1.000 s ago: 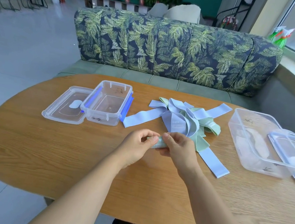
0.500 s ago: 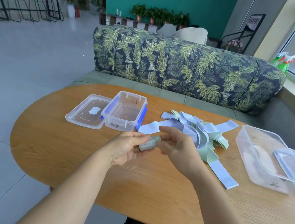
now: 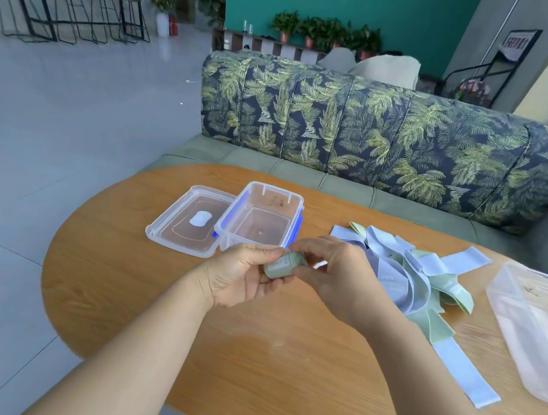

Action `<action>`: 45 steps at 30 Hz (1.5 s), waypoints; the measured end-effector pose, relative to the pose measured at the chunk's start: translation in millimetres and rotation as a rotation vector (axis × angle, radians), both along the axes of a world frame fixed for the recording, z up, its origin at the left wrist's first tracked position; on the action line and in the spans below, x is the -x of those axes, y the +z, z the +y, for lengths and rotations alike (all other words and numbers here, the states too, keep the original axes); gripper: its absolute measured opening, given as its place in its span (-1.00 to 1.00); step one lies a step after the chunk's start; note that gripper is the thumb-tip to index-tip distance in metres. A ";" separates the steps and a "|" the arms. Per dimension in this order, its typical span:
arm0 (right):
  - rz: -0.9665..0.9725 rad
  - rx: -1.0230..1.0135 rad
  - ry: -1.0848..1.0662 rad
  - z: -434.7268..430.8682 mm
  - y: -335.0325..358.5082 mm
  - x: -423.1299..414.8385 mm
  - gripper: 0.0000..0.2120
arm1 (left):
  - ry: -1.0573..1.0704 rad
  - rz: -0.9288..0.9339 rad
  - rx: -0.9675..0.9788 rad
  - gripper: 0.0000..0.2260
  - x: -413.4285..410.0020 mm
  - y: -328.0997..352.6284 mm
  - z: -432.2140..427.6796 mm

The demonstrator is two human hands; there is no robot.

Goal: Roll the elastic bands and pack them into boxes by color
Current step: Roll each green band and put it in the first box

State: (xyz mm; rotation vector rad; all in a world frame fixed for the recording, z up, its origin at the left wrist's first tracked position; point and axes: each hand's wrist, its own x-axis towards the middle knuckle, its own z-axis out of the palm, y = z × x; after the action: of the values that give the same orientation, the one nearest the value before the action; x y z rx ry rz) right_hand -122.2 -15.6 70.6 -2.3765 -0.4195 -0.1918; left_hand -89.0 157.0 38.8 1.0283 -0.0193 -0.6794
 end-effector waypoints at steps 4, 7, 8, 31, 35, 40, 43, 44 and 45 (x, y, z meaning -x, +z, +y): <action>-0.003 0.005 -0.040 3.5 -3.8 -17.4 -0.77 | 0.101 -0.107 -0.222 -0.85 -20.5 -0.6 2.4; 0.028 0.014 -0.074 1.4 -3.6 -26.8 -0.85 | 0.373 -0.382 -0.644 -0.83 -41.7 -6.6 13.1; 0.036 0.019 -0.081 0.6 -4.1 -29.1 -0.87 | 0.411 -0.522 -0.859 -0.75 -49.3 -10.8 18.5; 0.158 0.325 -0.085 31.6 0.3 -65.9 -0.77 | 0.073 -0.799 -1.369 -0.61 -9.4 -24.0 42.7; 0.236 0.455 -0.023 55.4 -7.9 -85.6 -0.76 | 0.328 -0.584 -1.069 -0.61 -24.4 -24.3 63.9; 0.350 0.586 0.022 83.4 -23.4 -103.3 -0.74 | 0.411 -0.332 -1.016 -0.70 -38.7 -36.3 61.2; 0.430 0.627 0.021 94.1 -32.2 -115.8 -0.94 | 0.399 -0.268 -0.995 -0.74 -45.7 -39.5 60.1; 0.446 0.627 0.005 97.3 -32.5 -118.4 -0.92 | 0.399 -0.252 -0.984 -0.76 -47.7 -39.1 59.8; 0.468 0.628 -0.004 100.4 -33.7 -121.1 -0.80 | 0.396 -0.239 -0.970 -0.78 -48.6 -38.3 60.0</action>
State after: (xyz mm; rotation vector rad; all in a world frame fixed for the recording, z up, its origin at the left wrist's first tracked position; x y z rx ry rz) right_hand -1.0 84.9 36.9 -2.9113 -0.2697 0.5675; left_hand -40.4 217.0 0.5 1.9739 0.3274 -0.1650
